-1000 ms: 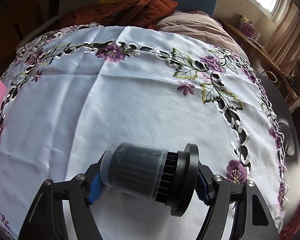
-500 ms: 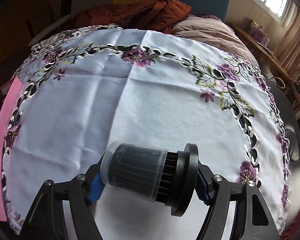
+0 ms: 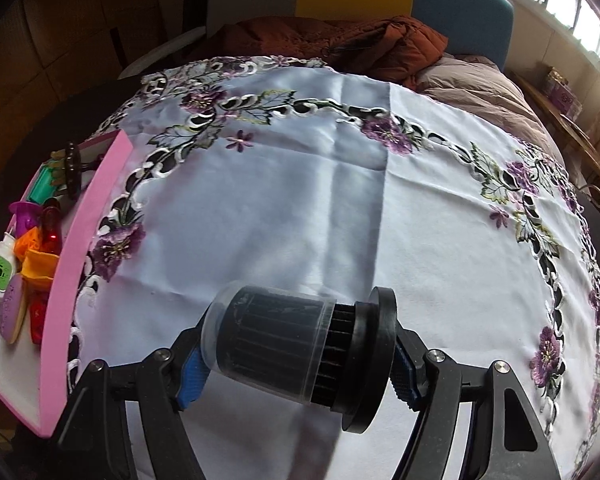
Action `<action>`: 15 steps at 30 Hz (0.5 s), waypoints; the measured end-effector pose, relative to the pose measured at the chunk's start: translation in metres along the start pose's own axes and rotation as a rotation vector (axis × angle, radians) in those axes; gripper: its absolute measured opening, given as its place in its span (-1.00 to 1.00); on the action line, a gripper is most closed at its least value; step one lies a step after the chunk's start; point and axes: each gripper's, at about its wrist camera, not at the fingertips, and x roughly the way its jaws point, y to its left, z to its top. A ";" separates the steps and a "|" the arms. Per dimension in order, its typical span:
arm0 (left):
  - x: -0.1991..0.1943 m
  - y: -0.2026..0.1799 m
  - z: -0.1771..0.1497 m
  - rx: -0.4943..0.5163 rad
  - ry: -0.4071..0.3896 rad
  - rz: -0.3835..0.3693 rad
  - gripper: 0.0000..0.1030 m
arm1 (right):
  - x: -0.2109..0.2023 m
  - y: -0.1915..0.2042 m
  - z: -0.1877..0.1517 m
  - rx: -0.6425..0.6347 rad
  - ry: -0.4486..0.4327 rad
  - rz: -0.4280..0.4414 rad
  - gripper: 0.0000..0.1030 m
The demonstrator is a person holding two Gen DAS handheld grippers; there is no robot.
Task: Organize rigid objects
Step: 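Carry the black cup with the right tool into the tray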
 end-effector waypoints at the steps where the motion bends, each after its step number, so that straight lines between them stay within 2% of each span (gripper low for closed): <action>1: 0.001 0.002 0.000 -0.004 0.000 0.001 -0.21 | -0.003 0.005 -0.001 -0.003 -0.008 0.013 0.43; 10: 0.001 0.019 0.002 -0.043 -0.012 0.032 -0.21 | -0.036 0.055 -0.008 -0.057 -0.101 0.151 0.43; 15: 0.001 0.023 0.004 -0.039 -0.017 0.054 -0.21 | -0.064 0.104 -0.010 -0.172 -0.166 0.292 0.43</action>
